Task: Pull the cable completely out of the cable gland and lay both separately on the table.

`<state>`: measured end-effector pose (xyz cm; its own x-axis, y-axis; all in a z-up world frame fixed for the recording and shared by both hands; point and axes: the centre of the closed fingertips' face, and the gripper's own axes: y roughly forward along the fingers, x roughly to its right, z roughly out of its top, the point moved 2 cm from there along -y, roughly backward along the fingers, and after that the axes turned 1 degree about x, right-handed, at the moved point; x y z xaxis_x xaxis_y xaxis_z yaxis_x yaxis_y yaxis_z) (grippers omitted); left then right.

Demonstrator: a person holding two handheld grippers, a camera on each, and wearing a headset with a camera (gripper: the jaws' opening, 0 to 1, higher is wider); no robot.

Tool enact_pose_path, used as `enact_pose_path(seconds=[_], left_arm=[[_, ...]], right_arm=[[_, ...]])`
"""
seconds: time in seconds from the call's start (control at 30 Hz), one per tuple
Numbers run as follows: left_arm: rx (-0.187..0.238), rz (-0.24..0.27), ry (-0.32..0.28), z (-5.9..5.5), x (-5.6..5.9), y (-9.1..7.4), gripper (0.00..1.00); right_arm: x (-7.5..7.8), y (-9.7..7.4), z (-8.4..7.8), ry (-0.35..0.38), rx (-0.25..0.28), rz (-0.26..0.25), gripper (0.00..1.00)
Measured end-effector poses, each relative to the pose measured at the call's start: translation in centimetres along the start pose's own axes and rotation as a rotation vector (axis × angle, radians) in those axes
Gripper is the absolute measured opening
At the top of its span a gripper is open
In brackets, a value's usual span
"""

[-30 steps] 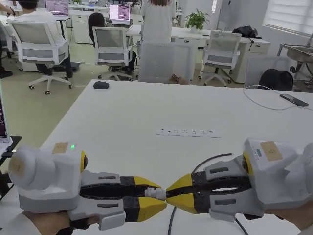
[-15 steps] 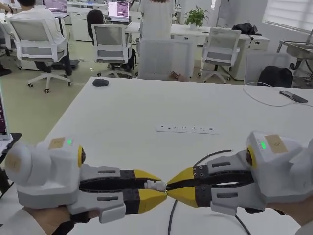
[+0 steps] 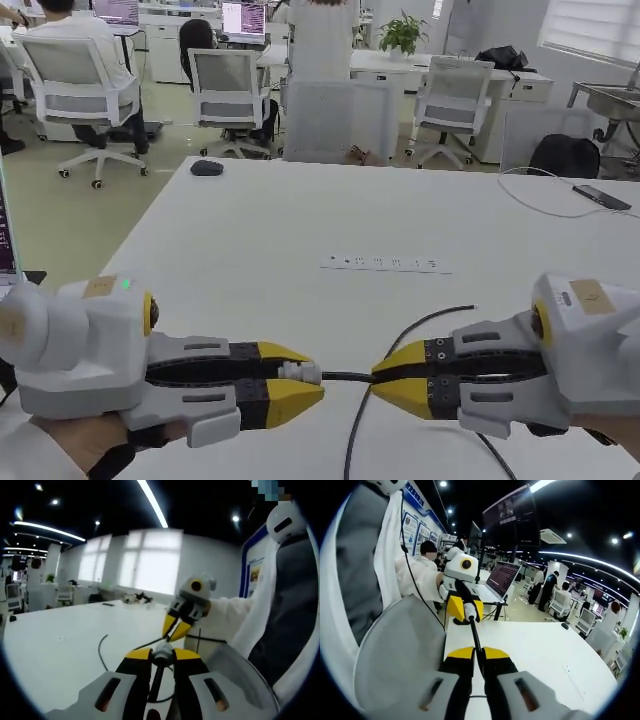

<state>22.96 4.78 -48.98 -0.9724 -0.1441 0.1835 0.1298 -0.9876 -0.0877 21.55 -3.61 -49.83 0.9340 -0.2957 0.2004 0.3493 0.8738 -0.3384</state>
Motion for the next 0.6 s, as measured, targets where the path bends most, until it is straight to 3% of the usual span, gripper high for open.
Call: enact_pose_path(seconds=[0.17,0.6], left_arm=[[0.005,0.008,0.006,0.2,-0.1,-0.2,0.17],[0.015,-0.007,0.016,0.5,0.3,0.0,0.16]], right_arm=[[0.1,-0.9,-0.7,0.019,-0.010,-0.026,0.04],[0.0,-1.0,-1.6,0.048,-0.025,-0.037,0.04]])
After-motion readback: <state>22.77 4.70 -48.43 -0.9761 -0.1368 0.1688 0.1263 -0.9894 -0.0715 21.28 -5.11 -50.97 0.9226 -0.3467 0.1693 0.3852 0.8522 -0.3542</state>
